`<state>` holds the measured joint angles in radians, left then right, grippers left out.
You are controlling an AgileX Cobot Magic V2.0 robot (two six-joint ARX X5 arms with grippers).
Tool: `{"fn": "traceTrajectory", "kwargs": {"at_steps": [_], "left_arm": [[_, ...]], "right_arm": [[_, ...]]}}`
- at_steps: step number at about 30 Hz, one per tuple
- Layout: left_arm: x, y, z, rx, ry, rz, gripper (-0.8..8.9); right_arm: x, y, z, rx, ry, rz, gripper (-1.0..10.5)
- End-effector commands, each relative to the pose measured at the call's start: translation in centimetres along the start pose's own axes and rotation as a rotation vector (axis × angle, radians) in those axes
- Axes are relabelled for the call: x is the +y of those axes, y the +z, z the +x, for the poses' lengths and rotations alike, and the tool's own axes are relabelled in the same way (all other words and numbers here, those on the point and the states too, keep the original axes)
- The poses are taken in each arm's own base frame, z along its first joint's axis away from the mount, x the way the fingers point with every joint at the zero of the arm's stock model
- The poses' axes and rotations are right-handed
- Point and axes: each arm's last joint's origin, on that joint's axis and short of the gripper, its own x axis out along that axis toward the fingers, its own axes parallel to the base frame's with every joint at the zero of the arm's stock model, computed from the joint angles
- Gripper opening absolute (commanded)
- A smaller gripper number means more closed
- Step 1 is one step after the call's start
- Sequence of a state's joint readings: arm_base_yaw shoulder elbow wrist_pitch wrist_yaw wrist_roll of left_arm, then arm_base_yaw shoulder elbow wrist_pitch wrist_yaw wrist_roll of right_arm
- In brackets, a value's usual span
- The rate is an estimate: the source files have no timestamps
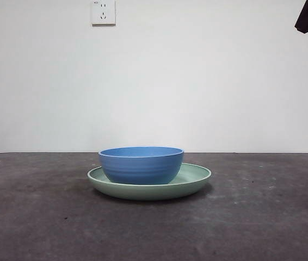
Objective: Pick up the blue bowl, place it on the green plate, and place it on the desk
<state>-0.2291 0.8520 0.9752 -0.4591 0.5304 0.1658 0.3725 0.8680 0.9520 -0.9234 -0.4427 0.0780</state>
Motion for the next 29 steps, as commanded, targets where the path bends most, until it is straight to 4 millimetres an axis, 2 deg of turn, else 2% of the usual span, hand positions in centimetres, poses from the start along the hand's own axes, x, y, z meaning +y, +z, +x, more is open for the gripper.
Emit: {"fn": "traceTrajectory", "kwargs": {"at_steps": [1,4,7,12,19,25,29], "left_arm": [[0.4,0.3,-2.3,-0.2,0.203,0.09,0.09],[0.4,-1.4,-4.3,-0.332,0.411,0.117,0.09],[0.2,-4.4,-5.7,-0.38,0.629,0.117,0.09],[0.0,-9.6,-5.9,-0.347,0.814,0.074,0.09],[0.1,-16.3,-4.2,-0.265,0.828,0.005,0.09],[0.0,-20.1,-3.1,-0.155,0.81,-0.068,0.09],[-0.1,-21.7,-2.8,-0.097,0.8,-0.098,0.09]], "right_arm": [[0.2,0.3,-0.1,-0.011,0.007,-0.021,0.1],[0.2,0.3,-0.1,-0.011,0.007,-0.022,0.1],[0.2,0.3,-0.1,-0.011,0.007,-0.022,0.1],[0.2,0.3,-0.1,-0.011,0.007,-0.021,0.1],[0.2,0.3,-0.1,-0.011,0.007,-0.022,0.1],[0.2,0.3,-0.1,-0.011,0.007,-0.021,0.1],[0.2,0.3,-0.1,-0.011,0.007,-0.022,0.1]]}}
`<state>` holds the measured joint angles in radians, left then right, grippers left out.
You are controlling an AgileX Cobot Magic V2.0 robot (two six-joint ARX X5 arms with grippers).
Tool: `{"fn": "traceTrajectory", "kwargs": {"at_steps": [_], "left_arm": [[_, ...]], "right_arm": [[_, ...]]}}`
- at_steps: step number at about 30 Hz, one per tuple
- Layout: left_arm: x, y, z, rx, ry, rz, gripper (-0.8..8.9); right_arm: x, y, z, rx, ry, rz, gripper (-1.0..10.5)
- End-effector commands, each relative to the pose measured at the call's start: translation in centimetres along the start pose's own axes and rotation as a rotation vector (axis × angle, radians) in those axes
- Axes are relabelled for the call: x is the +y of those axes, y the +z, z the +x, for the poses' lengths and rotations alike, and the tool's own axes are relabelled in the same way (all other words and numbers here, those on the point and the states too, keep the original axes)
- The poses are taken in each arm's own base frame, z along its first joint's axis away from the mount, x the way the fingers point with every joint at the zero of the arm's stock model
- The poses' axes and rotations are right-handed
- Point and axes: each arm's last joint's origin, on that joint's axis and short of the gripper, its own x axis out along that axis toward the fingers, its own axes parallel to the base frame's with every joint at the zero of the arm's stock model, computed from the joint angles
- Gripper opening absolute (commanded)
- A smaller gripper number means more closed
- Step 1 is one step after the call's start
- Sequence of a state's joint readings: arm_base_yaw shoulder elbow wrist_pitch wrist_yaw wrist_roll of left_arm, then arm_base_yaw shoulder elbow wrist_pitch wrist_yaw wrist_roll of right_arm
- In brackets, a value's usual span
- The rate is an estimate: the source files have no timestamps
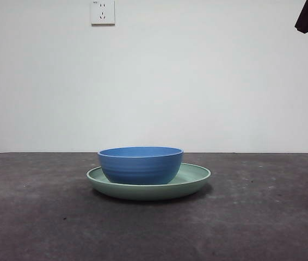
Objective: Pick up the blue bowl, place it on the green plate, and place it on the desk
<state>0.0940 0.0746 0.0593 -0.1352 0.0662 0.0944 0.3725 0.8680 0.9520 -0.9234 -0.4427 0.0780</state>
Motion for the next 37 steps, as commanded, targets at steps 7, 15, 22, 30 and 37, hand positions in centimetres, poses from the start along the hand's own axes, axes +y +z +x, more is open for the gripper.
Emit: {"fn": "traceTrajectory", "kwargs": {"at_steps": [7,15,22,30,37], "left_arm": [[-0.13,-1.49,-0.14,0.045,0.0,-0.009,0.09],[-0.13,-1.48,-0.14,0.045,0.0,-0.012,0.09],[-0.13,-1.48,-0.14,0.045,0.0,-0.012,0.09],[-0.13,-1.48,-0.14,0.045,0.0,-0.012,0.09],[-0.13,-1.48,-0.14,0.045,0.0,-0.012,0.09]], "right_arm": [[0.16,0.33,-0.07,-0.011,0.007,-0.022,0.1],[0.17,0.33,-0.08,-0.011,0.007,-0.022,0.1],[0.17,0.33,-0.08,-0.011,0.007,-0.022,0.1],[0.17,0.33,-0.08,-0.011,0.007,-0.022,0.1],[0.16,0.31,-0.13,-0.013,0.006,-0.023,0.1]]}}
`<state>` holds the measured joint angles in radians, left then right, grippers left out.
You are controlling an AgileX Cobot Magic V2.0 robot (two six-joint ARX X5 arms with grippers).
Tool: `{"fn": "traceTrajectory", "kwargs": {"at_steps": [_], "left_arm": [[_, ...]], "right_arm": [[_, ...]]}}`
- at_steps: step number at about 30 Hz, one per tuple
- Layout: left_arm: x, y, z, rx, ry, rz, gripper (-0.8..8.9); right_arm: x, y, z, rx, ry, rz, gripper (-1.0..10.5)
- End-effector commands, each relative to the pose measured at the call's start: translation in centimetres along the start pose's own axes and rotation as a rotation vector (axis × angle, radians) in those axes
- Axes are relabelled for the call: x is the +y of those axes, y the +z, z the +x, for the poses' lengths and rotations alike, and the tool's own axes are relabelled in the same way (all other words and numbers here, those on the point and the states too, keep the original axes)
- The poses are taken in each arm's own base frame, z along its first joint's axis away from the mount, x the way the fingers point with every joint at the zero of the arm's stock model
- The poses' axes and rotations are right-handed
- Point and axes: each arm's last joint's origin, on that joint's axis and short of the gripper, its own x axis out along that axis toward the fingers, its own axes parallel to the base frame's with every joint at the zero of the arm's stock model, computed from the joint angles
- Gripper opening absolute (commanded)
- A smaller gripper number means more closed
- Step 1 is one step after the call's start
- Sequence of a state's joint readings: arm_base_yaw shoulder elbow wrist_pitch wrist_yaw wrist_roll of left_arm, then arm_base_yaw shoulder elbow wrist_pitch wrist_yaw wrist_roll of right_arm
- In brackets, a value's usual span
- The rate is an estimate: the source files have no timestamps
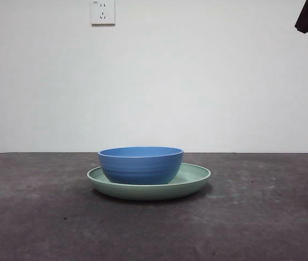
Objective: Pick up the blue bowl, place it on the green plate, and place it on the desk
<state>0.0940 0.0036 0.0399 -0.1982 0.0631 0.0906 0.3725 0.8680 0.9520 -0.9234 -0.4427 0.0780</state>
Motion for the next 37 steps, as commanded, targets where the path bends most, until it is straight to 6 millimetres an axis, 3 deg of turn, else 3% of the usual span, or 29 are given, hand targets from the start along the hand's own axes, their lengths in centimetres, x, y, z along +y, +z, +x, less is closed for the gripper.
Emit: {"fn": "traceTrajectory", "kwargs": {"at_steps": [1,8,12,15,24,37], "left_arm": [[0.0,-0.7,0.2,0.033,-0.002,-0.007,0.09],[0.0,-0.7,0.2,0.033,-0.002,-0.007,0.09],[0.0,-0.7,0.2,0.033,-0.002,-0.007,0.09],[0.0,-0.7,0.2,0.033,-0.002,-0.007,0.09],[0.0,-0.7,0.2,0.033,-0.002,-0.007,0.09],[0.0,-0.7,0.2,0.033,-0.002,-0.007,0.09]], "right_arm": [[0.1,0.3,-0.3,-0.026,-0.009,-0.041,0.1],[-0.6,0.2,-3.5,-0.312,-0.155,-0.112,0.1],[-1.5,-1.3,-5.0,-0.524,-0.296,-0.127,0.1],[-2.3,-2.8,-4.9,-0.652,-0.4,-0.138,0.1],[-4.8,-8.2,-1.5,-0.885,-0.543,-0.198,0.1],[-8.2,-13.5,4.0,-0.834,-0.622,-0.127,0.1]]}}
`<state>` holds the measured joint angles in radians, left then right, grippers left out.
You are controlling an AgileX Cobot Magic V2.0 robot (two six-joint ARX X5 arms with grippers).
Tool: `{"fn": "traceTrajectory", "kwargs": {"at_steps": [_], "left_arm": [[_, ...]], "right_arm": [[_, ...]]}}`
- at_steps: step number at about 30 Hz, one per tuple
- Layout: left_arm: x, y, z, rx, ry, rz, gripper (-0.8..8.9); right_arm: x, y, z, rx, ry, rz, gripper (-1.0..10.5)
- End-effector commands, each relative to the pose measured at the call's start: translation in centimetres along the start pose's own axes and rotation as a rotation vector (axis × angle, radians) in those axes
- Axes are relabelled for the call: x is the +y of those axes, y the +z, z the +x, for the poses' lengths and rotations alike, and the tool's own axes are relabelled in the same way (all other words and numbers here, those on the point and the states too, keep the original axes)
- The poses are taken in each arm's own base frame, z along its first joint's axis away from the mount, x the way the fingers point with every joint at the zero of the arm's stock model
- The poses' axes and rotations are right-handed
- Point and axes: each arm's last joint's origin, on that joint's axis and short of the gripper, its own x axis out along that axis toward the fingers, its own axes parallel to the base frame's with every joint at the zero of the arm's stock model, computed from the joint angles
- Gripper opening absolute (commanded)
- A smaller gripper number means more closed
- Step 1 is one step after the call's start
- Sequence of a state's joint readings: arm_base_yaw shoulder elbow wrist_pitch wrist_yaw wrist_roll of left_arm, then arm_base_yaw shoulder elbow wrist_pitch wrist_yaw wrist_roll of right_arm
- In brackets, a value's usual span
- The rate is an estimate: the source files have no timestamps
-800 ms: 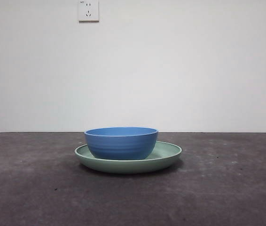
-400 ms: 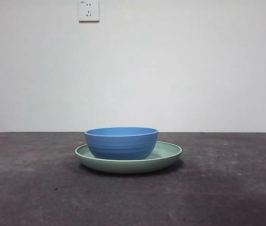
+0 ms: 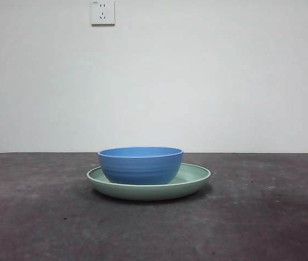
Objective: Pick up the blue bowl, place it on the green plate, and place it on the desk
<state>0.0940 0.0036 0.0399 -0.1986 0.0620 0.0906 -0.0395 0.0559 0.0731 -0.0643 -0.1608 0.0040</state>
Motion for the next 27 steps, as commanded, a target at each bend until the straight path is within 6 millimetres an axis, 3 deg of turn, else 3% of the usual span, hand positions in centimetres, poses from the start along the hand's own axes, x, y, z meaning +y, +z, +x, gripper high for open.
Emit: {"fn": "traceTrajectory", "kwargs": {"at_steps": [1,11,27], "left_arm": [[0.0,-0.7,0.2,0.033,-0.003,-0.007,0.09],[0.0,-0.7,0.2,0.033,-0.003,-0.007,0.09],[0.0,-0.7,0.2,0.033,-0.003,-0.007,0.09]], "right_arm": [[-0.1,-1.0,0.1,0.008,-0.007,-0.002,0.1],[-0.3,-2.7,0.0,0.113,-0.035,0.011,0.1],[-0.3,-2.6,0.0,0.1,-0.039,0.004,0.1]]}}
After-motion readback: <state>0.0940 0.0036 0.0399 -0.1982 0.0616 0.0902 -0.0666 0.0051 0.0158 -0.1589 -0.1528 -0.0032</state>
